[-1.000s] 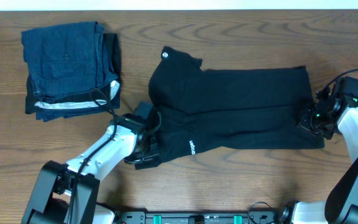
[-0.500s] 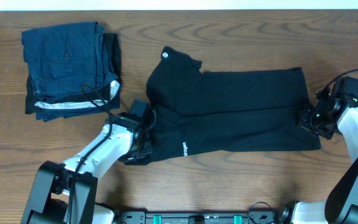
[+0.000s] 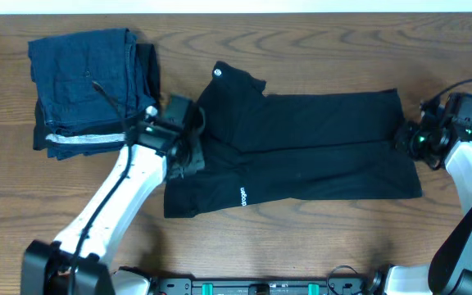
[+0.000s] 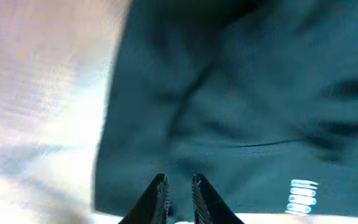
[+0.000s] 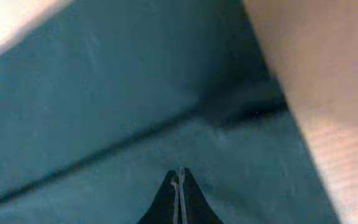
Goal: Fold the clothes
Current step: 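Release the shirt and raise both grippers to its far edge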
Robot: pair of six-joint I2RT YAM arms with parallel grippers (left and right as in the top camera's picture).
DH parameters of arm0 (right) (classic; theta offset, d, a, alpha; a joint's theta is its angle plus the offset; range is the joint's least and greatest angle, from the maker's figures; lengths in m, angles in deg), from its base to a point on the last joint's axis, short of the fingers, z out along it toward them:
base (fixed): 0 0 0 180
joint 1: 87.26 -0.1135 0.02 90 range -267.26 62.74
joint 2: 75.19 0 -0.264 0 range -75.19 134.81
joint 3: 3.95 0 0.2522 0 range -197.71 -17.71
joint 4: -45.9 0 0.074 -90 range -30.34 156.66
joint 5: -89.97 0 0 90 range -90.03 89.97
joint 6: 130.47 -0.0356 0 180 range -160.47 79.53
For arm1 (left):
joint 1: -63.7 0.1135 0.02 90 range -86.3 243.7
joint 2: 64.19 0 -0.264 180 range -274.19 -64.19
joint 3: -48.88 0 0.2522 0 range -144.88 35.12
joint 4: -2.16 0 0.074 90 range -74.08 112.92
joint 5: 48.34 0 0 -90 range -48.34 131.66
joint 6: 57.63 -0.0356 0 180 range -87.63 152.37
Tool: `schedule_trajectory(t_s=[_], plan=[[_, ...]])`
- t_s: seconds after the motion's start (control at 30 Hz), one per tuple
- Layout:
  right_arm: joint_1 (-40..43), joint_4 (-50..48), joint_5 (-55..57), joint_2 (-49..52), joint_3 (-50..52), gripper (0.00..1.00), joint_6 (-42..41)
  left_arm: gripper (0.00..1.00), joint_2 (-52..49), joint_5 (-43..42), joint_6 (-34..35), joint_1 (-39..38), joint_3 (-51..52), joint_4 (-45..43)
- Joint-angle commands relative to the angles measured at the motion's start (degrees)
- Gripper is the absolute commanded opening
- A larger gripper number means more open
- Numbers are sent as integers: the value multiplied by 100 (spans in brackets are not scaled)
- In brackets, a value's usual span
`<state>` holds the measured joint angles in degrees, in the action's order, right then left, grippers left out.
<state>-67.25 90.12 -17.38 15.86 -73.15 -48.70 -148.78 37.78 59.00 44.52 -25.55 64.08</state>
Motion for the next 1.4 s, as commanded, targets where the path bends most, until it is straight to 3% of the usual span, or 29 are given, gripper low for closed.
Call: schedule_trajectory(t_s=[0.0, 0.17, 0.3, 0.37, 0.5, 0.63, 0.97, 1.37], plan=[[-59, -361, -619, 37, -114, 1, 85, 6, 22, -369, -629, 13, -669, -66], [-236, -597, -885, 42, -398, 1, 81, 6, -704, -387, -1093, 92, -2472, 496], [-461, 481, -437, 179, -1508, 7, 422, 7, -1967, -411, -1408, 118, -4603, 1349], [-553, 1043, -173, 361, -2225, 16, 588, 8, -2647, -407, -1532, 136, -5598, 1650], [-662, 1652, 208, 796, -3307, 21, 629, 17, -3633, -404, -1655, 203, -6867, 1709], [-730, 1633, 603, 1276, -3665, 22, 719, 40, -4133, -407, -1657, 345, -7071, 1204], [-734, 1322, 881, 2424, -3670, 22, 964, 44, -5051, -409, -1799, 616, -7071, 640], [-734, 1532, 903, 2533, -3661, 23, 964, 49, -5877, -411, -2262, 463, -7071, 345]])
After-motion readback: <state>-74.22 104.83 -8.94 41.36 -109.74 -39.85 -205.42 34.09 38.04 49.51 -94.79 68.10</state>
